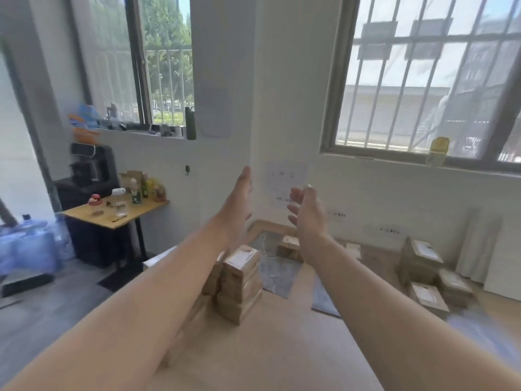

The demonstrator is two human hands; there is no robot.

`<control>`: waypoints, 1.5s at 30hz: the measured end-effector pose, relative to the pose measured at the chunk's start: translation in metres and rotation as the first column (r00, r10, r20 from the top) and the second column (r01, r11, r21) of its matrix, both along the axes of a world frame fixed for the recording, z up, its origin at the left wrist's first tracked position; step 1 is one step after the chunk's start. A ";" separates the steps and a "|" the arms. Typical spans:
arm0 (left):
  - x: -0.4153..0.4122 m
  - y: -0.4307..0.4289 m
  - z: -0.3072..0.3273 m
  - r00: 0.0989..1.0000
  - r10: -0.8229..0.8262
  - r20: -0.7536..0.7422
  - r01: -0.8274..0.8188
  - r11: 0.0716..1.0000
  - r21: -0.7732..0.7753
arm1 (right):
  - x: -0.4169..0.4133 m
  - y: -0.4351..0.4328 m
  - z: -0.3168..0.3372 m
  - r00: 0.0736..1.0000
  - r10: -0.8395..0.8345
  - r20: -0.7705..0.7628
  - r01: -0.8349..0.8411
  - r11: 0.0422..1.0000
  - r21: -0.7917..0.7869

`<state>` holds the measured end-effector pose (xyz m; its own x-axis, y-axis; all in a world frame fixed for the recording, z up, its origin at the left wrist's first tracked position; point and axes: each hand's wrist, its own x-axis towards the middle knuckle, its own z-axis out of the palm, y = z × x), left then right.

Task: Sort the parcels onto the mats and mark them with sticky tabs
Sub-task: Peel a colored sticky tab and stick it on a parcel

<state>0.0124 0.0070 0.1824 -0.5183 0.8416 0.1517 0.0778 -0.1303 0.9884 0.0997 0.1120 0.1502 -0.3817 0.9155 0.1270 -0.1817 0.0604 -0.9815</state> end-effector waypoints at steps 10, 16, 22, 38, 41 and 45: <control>-0.186 -0.015 -0.065 0.994 -0.058 0.095 0.069 0.991 -0.114 | -0.148 -0.030 -0.066 0.990 -0.096 0.105 0.108 0.988 -0.112; -0.240 0.009 -0.091 0.984 -0.089 0.154 0.115 0.979 -0.170 | -0.184 -0.013 -0.093 0.976 -0.177 0.127 0.196 0.967 -0.160; -0.247 0.065 -0.113 0.979 -0.106 0.173 0.144 0.963 -0.229 | -0.197 0.038 -0.123 0.963 -0.199 0.181 0.235 0.950 -0.207; -0.273 0.218 -0.235 0.997 -0.047 0.057 0.072 0.782 -0.619 | -0.222 0.141 -0.241 0.920 -0.066 0.385 0.268 0.826 -0.497; -0.279 0.226 -0.255 0.997 -0.036 0.066 0.072 0.723 -0.687 | -0.229 0.145 -0.265 0.901 -0.047 0.431 0.290 0.804 -0.519; -0.283 0.232 -0.275 0.994 -0.036 0.101 0.099 0.667 -0.738 | -0.242 0.146 -0.284 0.912 -0.019 0.411 0.264 0.792 -0.550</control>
